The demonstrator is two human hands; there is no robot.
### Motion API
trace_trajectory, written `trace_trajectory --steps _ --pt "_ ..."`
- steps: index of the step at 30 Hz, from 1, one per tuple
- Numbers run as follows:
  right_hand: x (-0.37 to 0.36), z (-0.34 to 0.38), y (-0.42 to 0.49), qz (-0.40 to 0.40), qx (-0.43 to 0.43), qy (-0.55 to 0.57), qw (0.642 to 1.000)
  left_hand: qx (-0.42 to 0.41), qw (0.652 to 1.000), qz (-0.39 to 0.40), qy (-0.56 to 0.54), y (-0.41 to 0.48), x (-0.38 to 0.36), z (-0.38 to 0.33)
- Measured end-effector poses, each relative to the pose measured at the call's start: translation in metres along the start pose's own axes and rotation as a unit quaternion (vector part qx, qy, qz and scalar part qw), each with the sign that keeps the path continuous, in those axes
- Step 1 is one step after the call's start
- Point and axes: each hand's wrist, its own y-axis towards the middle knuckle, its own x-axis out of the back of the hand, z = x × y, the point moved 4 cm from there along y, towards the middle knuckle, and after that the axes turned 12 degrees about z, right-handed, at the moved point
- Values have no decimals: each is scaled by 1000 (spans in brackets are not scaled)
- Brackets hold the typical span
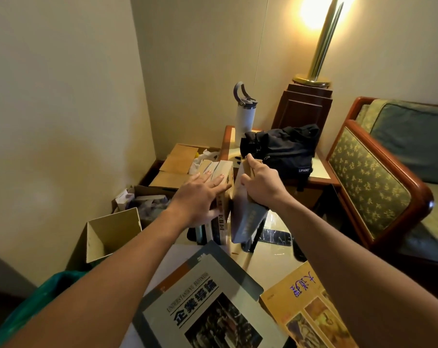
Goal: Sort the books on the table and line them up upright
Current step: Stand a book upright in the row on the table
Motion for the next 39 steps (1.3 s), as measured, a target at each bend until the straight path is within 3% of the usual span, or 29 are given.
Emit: trace_trajectory --steps 8,12,18,29,39 --pt "-24 -14 37 16 -29 6 999 -36 995 -67 -65 -3 -9 -4" --pt "-37 -21 43 60 -71 92 991 -21 986 -108 -123 -2 -13 -2" --pt "-47 -26 45 125 -101 147 976 -10 981 -149 -123 -7 -12 2" --pt "-61 -35 48 14 -91 243 966 -28 975 -193 -111 -5 -16 -1" --pt "-62 -32 48 3 -65 214 975 -48 966 -225 -120 -4 -16 -1"
